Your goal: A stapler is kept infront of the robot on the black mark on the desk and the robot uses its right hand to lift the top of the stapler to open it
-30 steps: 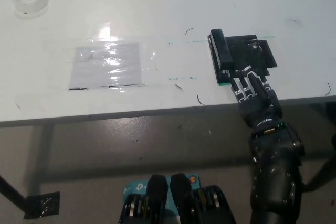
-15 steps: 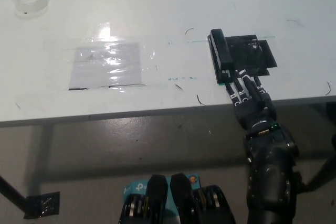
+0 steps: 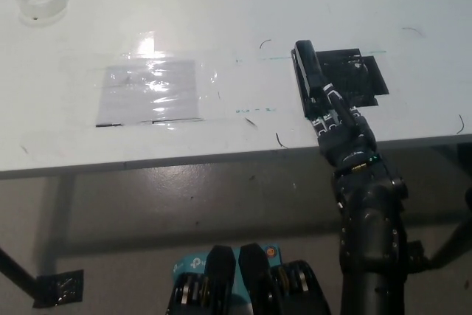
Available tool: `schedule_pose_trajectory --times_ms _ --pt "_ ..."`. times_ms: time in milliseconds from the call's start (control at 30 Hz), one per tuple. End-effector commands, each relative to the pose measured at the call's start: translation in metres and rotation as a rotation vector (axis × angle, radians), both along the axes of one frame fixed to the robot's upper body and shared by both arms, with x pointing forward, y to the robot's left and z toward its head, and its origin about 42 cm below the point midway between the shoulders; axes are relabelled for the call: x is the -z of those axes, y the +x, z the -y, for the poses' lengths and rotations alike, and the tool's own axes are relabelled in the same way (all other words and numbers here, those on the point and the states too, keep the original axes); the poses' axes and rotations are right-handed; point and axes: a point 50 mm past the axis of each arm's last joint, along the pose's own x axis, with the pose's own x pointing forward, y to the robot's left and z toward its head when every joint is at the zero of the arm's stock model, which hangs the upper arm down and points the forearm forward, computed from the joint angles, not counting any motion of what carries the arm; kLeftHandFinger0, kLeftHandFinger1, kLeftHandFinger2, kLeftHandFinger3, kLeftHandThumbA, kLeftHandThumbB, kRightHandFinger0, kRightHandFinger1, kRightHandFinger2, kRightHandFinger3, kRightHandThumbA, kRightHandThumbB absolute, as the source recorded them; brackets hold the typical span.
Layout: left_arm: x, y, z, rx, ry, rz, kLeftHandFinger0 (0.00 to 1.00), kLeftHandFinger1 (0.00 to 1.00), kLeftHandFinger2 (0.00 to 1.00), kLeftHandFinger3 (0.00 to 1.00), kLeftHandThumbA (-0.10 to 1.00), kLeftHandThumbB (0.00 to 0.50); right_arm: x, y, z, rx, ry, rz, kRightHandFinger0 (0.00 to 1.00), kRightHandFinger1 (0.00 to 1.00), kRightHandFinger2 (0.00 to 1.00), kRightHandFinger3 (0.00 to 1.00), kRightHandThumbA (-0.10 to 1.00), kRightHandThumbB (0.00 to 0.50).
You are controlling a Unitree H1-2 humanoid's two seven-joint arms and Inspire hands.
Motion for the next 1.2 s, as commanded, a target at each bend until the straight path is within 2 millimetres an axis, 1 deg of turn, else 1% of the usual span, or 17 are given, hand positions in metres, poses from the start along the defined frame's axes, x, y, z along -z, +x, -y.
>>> schedule_pose_trajectory --times_ms 0,100,200,333,400,433,500,567,600,633,700,767,833,967,1067,1100,1167 --pt "-0.008 -0.005 -0.004 -0.009 0.025 0.024 0.44 0.49 0.62 0.81 1.00 0.239 -0.038 0.016 -0.006 0.011 0.016 0.112 0.72 0.78 0.86 0.95 0.95 0.000" --pt "-0.007 -0.005 -0.005 -0.007 0.022 0.025 0.45 0.50 0.62 0.80 1.00 0.249 -0.041 0.017 -0.006 0.010 0.018 0.124 0.73 0.79 0.85 0.94 0.94 0.000" --pt "-0.008 -0.006 -0.002 -0.003 0.029 0.017 0.45 0.51 0.65 0.82 1.00 0.225 -0.043 0.020 -0.006 0.009 0.004 0.129 0.72 0.77 0.83 0.95 0.94 0.000" --pt "-0.008 -0.008 -0.001 -0.002 0.029 0.018 0.45 0.51 0.64 0.81 1.00 0.222 -0.044 0.021 -0.008 0.003 0.006 0.122 0.72 0.75 0.80 0.92 0.94 0.000" --pt "-0.007 -0.009 -0.001 -0.004 0.024 0.018 0.45 0.50 0.64 0.80 1.00 0.226 -0.046 0.022 -0.010 0.003 0.011 0.124 0.72 0.75 0.81 0.93 0.94 0.000" --pt "-0.007 -0.009 0.000 -0.010 0.023 0.009 0.46 0.51 0.65 0.82 1.00 0.224 -0.053 0.026 -0.013 -0.001 0.008 0.132 0.71 0.75 0.80 0.95 0.90 0.000" --pt "-0.004 -0.011 0.000 -0.006 0.014 0.013 0.47 0.52 0.65 0.82 1.00 0.218 -0.063 0.031 -0.018 -0.005 0.015 0.148 0.73 0.76 0.78 0.93 0.88 0.000" --pt "-0.005 -0.012 0.001 -0.017 0.010 0.003 0.46 0.51 0.63 0.83 1.00 0.222 -0.087 0.040 -0.026 -0.028 0.011 0.206 0.73 0.75 0.77 0.91 0.88 0.000" --pt "-0.006 -0.012 0.002 -0.018 0.010 0.002 0.46 0.51 0.63 0.83 1.00 0.223 -0.088 0.040 -0.027 -0.029 0.011 0.210 0.73 0.75 0.77 0.91 0.88 0.000" --pt "-0.005 -0.012 0.001 -0.015 0.009 0.004 0.46 0.51 0.62 0.83 1.00 0.225 -0.099 0.045 -0.030 -0.030 -0.004 0.239 0.68 0.69 0.73 0.89 0.86 0.000" --pt "-0.005 -0.012 0.002 -0.015 0.010 0.001 0.46 0.52 0.63 0.83 1.00 0.222 -0.112 0.052 -0.033 -0.036 -0.028 0.269 0.65 0.68 0.71 0.87 0.85 0.000" --pt "-0.005 -0.014 0.002 -0.014 0.010 -0.001 0.47 0.52 0.64 0.83 1.00 0.215 -0.133 0.059 -0.040 -0.037 -0.023 0.296 0.62 0.65 0.69 0.85 0.83 0.000" --pt "-0.001 -0.013 0.000 -0.014 0.016 0.000 0.46 0.51 0.64 0.81 1.00 0.233 -0.153 0.067 -0.046 -0.046 -0.028 0.321 0.58 0.61 0.66 0.83 0.84 0.000" --pt "-0.001 -0.015 0.001 -0.021 0.013 -0.011 0.43 0.49 0.61 0.80 1.00 0.237 -0.165 0.071 -0.051 -0.045 -0.046 0.334 0.56 0.62 0.67 0.84 0.85 0.000" --pt "-0.002 -0.016 0.002 -0.019 0.009 -0.004 0.43 0.48 0.59 0.79 1.00 0.236 -0.170 0.075 -0.055 -0.046 -0.058 0.338 0.55 0.59 0.62 0.80 0.85 0.000" --pt "-0.003 -0.016 0.002 -0.019 0.009 -0.003 0.44 0.49 0.60 0.81 1.00 0.227 -0.171 0.076 -0.055 -0.046 -0.057 0.337 0.55 0.59 0.62 0.79 0.84 0.000" --pt "-0.001 -0.016 0.001 -0.015 0.013 -0.002 0.44 0.49 0.63 0.81 1.00 0.249 -0.172 0.080 -0.056 -0.045 -0.064 0.337 0.56 0.59 0.62 0.78 0.84 0.000"
